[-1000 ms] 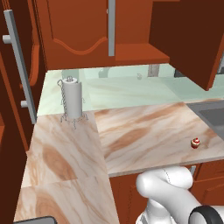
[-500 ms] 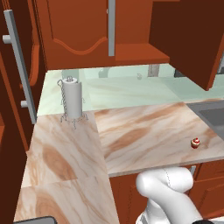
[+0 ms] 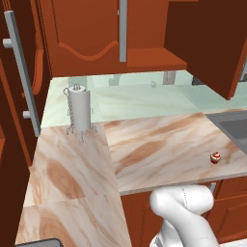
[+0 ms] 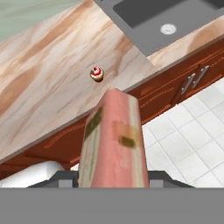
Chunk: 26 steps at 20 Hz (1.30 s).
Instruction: Open the cabinet. Pick the bar soap and place it next to the sink. Then close the cabinet.
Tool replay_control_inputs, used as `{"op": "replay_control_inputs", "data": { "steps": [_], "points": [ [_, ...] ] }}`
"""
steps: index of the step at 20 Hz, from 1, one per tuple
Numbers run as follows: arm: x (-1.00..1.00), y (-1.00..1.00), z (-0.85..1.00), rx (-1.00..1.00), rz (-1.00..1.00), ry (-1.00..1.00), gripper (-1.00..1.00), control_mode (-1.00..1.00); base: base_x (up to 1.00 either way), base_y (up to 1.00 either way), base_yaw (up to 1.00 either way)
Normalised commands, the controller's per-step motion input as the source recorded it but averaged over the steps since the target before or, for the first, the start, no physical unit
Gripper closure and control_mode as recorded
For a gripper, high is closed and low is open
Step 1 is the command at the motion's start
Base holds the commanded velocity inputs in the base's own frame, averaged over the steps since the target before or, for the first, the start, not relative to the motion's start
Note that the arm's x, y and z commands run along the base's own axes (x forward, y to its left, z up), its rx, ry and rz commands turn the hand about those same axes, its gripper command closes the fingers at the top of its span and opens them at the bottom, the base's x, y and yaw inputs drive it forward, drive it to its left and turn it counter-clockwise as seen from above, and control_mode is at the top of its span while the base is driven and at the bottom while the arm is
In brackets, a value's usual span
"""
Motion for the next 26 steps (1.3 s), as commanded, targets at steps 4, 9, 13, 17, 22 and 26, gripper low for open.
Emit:
{"op": "replay_control_inputs", "data": {
  "steps": [4,9,13,17,22,26],
  "points": [
    [0.34,-0.48,-0.16,0.01,0.0,0.0,1.0,-1.0,0.0,0.0,0.0],
    [0.26,-0.36,-0.09,0.01,0.0,0.0,1.0,-1.0,0.0,0.0,0.0],
    [0.53,-0.26,0.0,0.0,0.05,0.0,1.0,-1.0,0.0,0.0,0.0],
    [0.57,-0.21,0.0,0.0,0.07,0.0,1.0,-1.0,0.0,0.0,0.0],
    [0.48,-0.21,-0.1,0.01,0.06,0.0,1.0,-1.0,0.0,0.0,0.0],
    [0.31,-0.2,-0.33,0.0,0.04,0.0,1.0,-1.0,0.0,0.0,0.0]
  ]
}}
